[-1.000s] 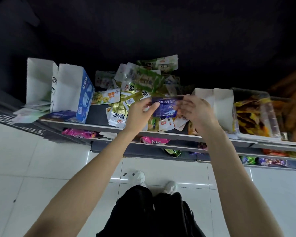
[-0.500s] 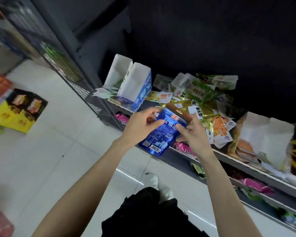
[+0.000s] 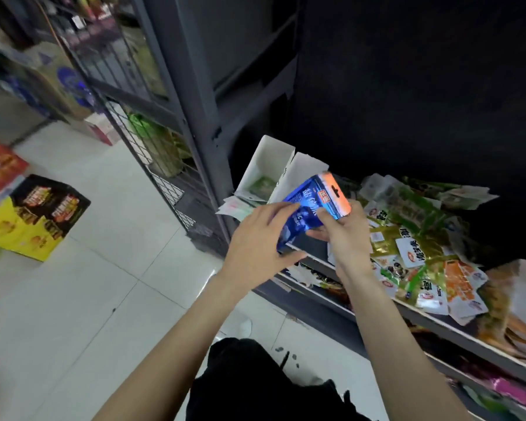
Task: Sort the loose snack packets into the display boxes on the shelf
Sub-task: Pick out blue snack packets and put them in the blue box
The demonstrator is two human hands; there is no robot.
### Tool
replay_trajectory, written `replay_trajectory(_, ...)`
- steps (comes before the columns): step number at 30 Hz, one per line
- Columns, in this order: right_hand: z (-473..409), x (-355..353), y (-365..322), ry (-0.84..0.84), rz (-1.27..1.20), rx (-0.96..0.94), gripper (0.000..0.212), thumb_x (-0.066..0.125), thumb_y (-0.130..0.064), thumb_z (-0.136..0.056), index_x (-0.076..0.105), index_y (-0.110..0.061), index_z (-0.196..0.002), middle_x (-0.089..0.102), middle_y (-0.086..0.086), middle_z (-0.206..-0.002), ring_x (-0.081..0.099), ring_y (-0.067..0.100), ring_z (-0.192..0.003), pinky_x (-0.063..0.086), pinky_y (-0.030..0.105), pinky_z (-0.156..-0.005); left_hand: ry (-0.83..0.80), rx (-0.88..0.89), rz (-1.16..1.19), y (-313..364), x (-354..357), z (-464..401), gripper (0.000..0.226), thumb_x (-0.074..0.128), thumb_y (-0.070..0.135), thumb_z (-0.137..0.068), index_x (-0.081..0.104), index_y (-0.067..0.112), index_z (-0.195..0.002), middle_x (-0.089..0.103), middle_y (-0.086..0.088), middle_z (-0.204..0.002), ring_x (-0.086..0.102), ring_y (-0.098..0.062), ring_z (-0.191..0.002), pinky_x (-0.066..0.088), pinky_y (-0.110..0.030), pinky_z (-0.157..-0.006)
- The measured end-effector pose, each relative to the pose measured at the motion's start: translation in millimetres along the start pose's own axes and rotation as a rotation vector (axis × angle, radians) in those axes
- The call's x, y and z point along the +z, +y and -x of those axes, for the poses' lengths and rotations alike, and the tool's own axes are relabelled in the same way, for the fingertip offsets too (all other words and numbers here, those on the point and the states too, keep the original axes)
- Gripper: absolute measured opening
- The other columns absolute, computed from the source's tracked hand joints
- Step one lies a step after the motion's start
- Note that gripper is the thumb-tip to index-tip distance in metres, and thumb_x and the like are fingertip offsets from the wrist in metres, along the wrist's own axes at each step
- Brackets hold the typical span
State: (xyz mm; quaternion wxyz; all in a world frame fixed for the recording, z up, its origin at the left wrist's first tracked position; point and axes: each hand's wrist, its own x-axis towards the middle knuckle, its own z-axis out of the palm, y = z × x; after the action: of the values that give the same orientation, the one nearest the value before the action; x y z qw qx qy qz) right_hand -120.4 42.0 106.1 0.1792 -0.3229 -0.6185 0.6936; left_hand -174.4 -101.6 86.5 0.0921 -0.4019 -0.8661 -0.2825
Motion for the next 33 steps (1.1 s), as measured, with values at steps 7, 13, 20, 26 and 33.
replay_trajectory(7,-8,56,-18,0.047,0.135,-0.15,0.062,0.068,-0.047,-0.076,0.041,-0.018,-0.124,0.062,-0.003,-0.106,0.065,0.009,-0.087,0.052,0.019,-0.067,-0.075,-0.175,0.335,-82,-21,-46,0.024,0.054,0.018,-0.09,0.06,0.015,-0.112,0.069,-0.006,-0.082,0.062,-0.027,-0.069,0.052,-0.04,-0.067)
replay_trajectory(13,-21,37,-15,-0.088,0.563,-0.173,0.047,0.072,-0.017,-0.082,0.048,-0.027,-0.121,0.062,0.003,-0.114,0.064,-0.002,-0.08,0.051,0.012,-0.065,-0.499,-0.262,0.758,-113,-7,-66,0.032,0.058,0.009,-0.09,0.051,0.019,-0.12,0.065,0.0,-0.111,0.061,-0.013,-0.102,0.052,-0.035,-0.088)
replay_trajectory(20,-42,14,-19,0.295,0.563,-0.26,0.013,0.062,-0.008,-0.089,0.054,-0.015,-0.097,0.062,-0.012,-0.074,0.061,-0.007,-0.051,0.044,0.008,-0.046,-0.361,-0.06,0.212,-126,24,-66,0.047,0.057,0.04,-0.089,0.047,0.022,-0.132,0.057,0.001,-0.126,0.052,-0.017,-0.115,0.045,-0.035,-0.095)
replay_trajectory(26,-71,42,21,0.236,0.988,-0.361,0.013,0.06,-0.009,-0.089,0.057,-0.006,-0.102,0.068,0.008,-0.089,0.063,0.021,-0.069,0.04,0.021,-0.058,-0.497,0.078,-0.008,-147,35,-49,0.053,0.055,0.053,-0.084,0.052,0.023,-0.128,0.057,0.002,-0.129,0.048,-0.018,-0.121,0.036,-0.034,-0.105)
replay_trajectory(33,-67,52,61,-0.036,1.298,-0.243,0.016,0.051,-0.02,-0.095,0.054,-0.016,-0.11,0.068,0.012,-0.086,0.063,0.032,-0.076,0.044,0.03,-0.059,-0.446,0.073,-0.031,-155,35,-44,0.043,0.056,0.05,-0.087,0.059,0.025,-0.121,0.064,0.002,-0.119,0.055,-0.017,-0.112,0.041,-0.03,-0.095)
